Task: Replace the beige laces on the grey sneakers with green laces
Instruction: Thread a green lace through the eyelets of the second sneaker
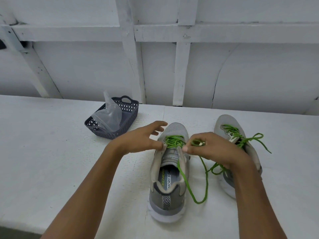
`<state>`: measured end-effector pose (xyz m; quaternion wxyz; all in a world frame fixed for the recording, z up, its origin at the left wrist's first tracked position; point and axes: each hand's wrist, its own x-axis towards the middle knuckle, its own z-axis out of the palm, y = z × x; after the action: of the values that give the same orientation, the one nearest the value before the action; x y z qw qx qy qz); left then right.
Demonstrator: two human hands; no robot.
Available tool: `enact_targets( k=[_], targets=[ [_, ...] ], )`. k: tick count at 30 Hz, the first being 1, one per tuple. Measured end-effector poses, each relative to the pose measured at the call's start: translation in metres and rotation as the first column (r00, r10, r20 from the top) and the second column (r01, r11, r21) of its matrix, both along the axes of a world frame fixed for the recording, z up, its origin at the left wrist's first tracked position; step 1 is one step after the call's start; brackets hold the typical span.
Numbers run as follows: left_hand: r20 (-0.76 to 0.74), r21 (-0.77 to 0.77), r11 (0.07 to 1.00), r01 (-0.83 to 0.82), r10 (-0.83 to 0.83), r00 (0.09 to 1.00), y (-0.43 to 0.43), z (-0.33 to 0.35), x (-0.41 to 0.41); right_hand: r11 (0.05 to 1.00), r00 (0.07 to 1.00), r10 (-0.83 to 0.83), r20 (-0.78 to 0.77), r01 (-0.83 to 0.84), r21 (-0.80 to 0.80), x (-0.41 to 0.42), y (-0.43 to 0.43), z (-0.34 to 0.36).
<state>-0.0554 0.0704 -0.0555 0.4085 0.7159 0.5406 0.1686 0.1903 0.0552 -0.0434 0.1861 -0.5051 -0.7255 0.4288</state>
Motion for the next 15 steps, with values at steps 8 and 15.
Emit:
enact_targets(
  k=[8, 15],
  targets=[
    [-0.03, 0.184, 0.983, 0.017, -0.012, 0.999, -0.006, 0.007, 0.005, 0.976, 0.97, -0.155, 0.186, 0.121, 0.182, 0.012, 0.002, 0.001],
    [-0.016, 0.301, 0.951, 0.07, -0.068, 0.998, -0.002, 0.014, 0.03, 0.902, 0.958, -0.222, -0.182, 0.272, 0.335, 0.0, 0.001, 0.007]
  ],
)
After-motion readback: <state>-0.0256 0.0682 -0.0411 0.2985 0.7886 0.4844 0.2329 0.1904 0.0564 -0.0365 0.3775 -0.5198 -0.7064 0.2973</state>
